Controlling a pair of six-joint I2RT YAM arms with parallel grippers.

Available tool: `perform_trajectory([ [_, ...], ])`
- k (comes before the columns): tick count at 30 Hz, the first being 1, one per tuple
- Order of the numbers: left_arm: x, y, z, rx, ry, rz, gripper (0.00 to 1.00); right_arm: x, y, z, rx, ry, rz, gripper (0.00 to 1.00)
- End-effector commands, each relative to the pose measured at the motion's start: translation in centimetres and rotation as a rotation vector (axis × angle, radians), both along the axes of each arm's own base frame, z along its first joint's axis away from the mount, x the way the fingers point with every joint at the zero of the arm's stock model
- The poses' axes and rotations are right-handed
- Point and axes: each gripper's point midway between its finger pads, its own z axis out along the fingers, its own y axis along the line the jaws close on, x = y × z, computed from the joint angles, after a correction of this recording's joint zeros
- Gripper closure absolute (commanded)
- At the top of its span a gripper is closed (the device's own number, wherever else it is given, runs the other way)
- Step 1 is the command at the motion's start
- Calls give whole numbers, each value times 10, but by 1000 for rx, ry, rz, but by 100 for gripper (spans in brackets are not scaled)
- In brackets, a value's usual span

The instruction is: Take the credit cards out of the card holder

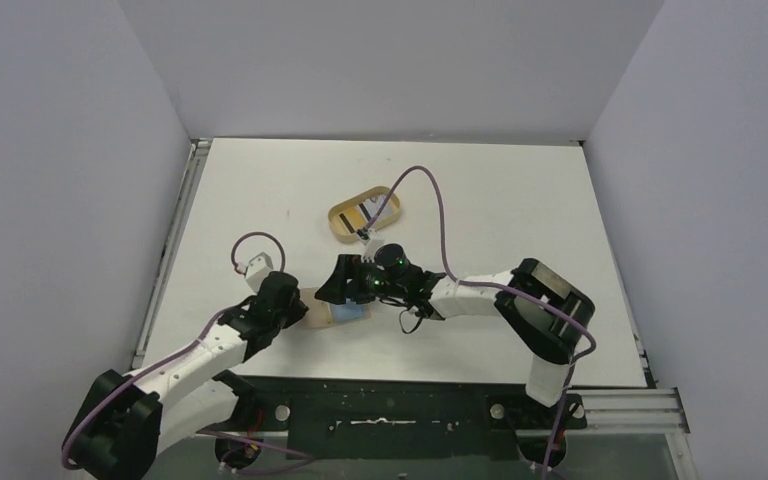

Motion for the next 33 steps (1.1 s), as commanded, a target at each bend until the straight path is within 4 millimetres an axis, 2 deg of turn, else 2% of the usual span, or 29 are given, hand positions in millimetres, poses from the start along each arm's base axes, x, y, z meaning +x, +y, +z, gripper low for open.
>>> perform_trajectory([
  [1,31,-36,10,-162,-95,-93,100,10,26,49,215,-17,51,25],
  [5,36,-38,-7,-197,-59,-90,100,16,27,35,205,24,40,25],
  [9,33,-38,-27,-151,44,-117,100,19,19,19,136,35,13,25],
  [18,16,-33,-65,-127,163,-97,100,27,-14,-22,-14,42,-113,25],
  [29,11,-35,-74,-127,205,-115,100,48,-50,-57,-187,24,-292,24],
  [33,8,-37,-79,-139,225,-117,100,51,-50,-64,-196,36,-293,24],
])
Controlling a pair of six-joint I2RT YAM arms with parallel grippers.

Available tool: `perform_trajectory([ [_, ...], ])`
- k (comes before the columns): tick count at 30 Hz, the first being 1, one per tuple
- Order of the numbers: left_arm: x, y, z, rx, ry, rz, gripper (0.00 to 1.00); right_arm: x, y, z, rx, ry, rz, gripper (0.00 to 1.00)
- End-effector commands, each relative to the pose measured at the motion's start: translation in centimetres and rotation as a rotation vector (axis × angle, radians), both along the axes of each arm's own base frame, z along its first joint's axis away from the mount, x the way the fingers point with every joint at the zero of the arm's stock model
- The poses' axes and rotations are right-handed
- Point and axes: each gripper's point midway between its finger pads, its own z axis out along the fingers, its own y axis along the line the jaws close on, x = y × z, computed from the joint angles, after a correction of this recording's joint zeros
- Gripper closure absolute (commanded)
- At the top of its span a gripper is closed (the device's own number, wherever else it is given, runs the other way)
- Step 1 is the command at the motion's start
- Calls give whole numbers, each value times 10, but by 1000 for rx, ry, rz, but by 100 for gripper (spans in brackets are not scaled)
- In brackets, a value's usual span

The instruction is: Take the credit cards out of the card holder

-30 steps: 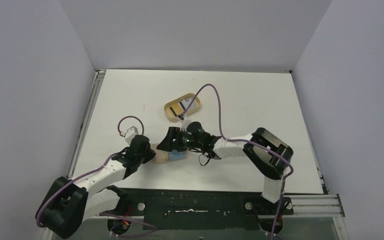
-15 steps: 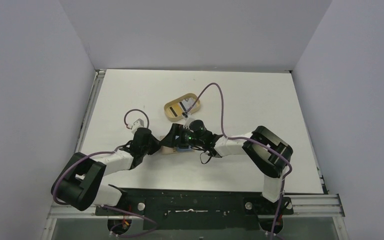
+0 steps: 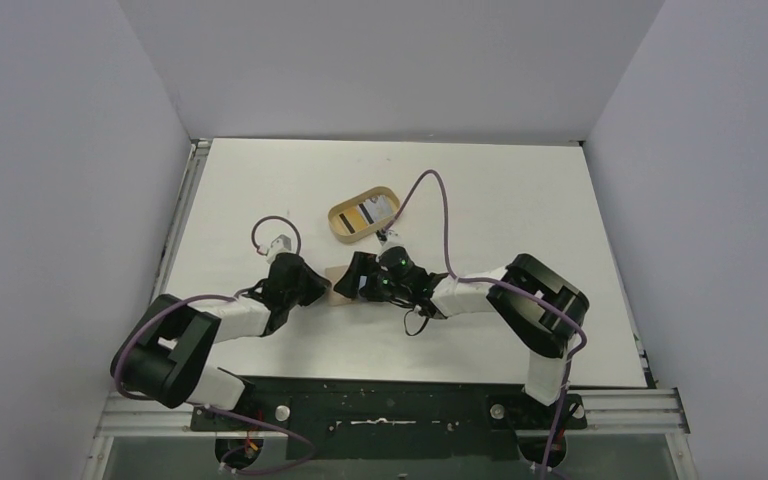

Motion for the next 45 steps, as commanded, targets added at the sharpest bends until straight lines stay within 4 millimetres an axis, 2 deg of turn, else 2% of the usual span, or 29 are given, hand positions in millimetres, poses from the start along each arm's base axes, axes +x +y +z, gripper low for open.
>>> perform_trajectory([
  [1,-55,22,-58,116,252,-32,100,15,-12,-6,-57,-34,-58,24],
  [6,-56,21,-60,108,259,-33,100,11,-3,-6,-20,-19,-40,24],
  [12,-55,20,-60,108,258,-33,100,5,24,10,100,8,19,24],
  [20,-57,22,-59,106,252,-30,100,3,49,45,299,51,74,24],
  [24,-56,22,-58,108,244,-34,100,3,61,72,427,27,137,24],
  [26,-56,21,-56,108,239,-44,100,4,66,78,463,31,155,24],
  [28,-55,20,-54,106,230,-52,100,7,67,73,456,49,147,24],
  [33,-55,19,-45,95,200,-64,100,13,68,46,372,118,103,25],
  [38,-53,18,-32,81,169,-64,100,14,72,32,366,188,66,24],
  [41,-52,17,-27,77,161,-65,100,15,74,34,412,214,61,25],
  [45,-53,21,-23,92,154,-59,100,19,69,51,495,214,48,27],
])
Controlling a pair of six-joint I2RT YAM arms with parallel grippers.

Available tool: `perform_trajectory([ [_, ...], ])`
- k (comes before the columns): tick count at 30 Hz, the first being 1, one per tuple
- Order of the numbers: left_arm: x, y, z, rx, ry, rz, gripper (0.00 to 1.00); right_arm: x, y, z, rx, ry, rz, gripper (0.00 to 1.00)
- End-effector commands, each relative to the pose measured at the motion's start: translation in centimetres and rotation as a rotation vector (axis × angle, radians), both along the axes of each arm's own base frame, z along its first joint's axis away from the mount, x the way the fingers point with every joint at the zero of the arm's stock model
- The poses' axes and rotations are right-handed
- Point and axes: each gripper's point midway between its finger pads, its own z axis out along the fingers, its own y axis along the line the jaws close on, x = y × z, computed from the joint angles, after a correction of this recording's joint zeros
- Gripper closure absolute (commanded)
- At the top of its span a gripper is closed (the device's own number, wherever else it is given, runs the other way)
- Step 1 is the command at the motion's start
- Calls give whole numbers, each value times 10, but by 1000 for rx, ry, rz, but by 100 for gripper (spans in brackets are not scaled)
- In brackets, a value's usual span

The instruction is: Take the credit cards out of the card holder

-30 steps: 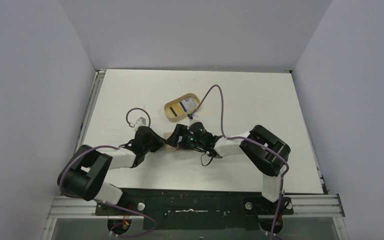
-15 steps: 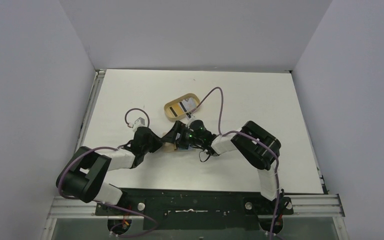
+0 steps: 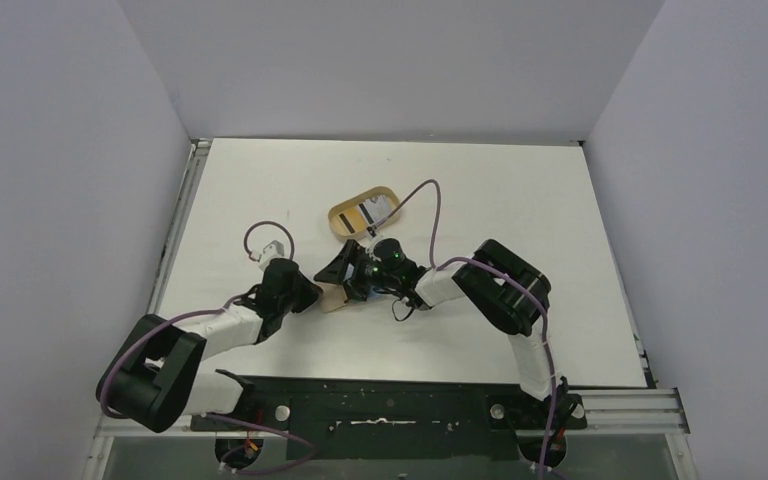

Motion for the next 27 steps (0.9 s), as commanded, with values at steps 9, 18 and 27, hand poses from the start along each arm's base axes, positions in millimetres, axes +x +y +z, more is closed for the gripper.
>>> perform_trajectory([
  [9,-46,12,-28,77,159,-77,100,21,-12,73,268,-72,-79,41],
  [18,-49,14,-28,88,163,-79,100,21,-20,68,265,-73,-99,53],
  [27,-50,16,-27,96,162,-81,100,19,-22,54,232,-60,-96,77],
])
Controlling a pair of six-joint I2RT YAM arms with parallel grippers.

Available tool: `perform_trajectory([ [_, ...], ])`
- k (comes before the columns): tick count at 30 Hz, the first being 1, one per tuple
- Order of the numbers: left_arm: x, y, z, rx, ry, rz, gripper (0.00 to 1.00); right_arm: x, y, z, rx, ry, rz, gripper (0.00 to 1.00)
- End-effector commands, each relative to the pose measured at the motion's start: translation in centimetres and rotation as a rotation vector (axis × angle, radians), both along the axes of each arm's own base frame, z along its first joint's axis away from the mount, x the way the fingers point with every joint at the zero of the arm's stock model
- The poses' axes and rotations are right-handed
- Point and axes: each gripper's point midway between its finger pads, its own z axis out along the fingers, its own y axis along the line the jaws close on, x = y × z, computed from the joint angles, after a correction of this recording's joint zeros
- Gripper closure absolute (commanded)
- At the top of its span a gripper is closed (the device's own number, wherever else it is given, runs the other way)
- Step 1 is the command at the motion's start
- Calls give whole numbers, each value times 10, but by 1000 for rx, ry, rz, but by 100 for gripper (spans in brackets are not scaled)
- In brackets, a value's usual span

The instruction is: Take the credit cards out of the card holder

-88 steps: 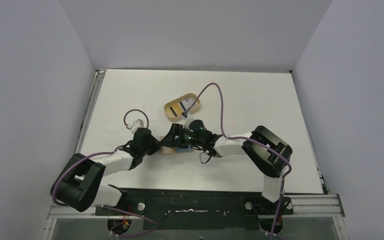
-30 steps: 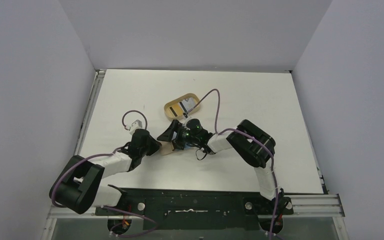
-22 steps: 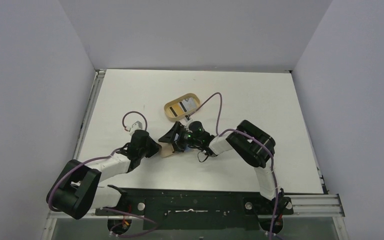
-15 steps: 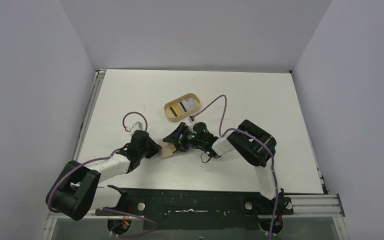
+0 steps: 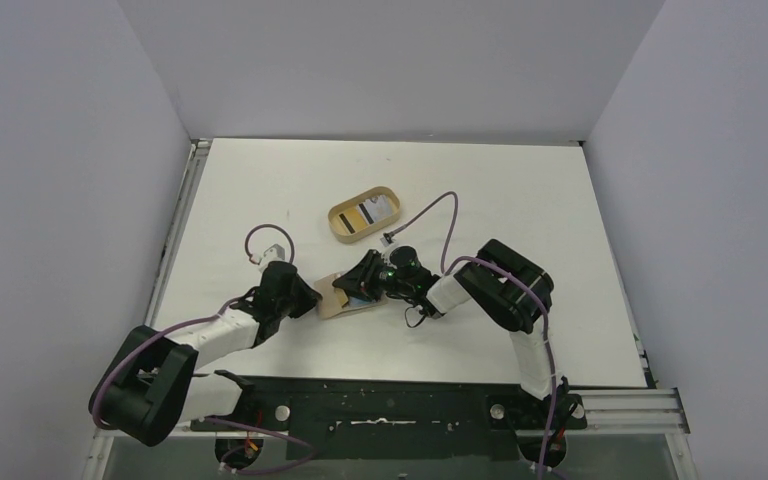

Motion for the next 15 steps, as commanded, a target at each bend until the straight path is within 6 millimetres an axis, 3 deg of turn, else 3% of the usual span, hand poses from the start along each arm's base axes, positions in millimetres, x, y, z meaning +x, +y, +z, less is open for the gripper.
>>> perform_trajectory([
  [1,-32,14,-27,84,119,-41,100,18,7,60,138,-151,-29,78],
  [9,-33,15,-28,87,122,-39,100,15,5,56,108,-154,-18,100],
  [15,-33,15,-26,86,118,-35,100,12,-10,51,38,-149,-10,100],
])
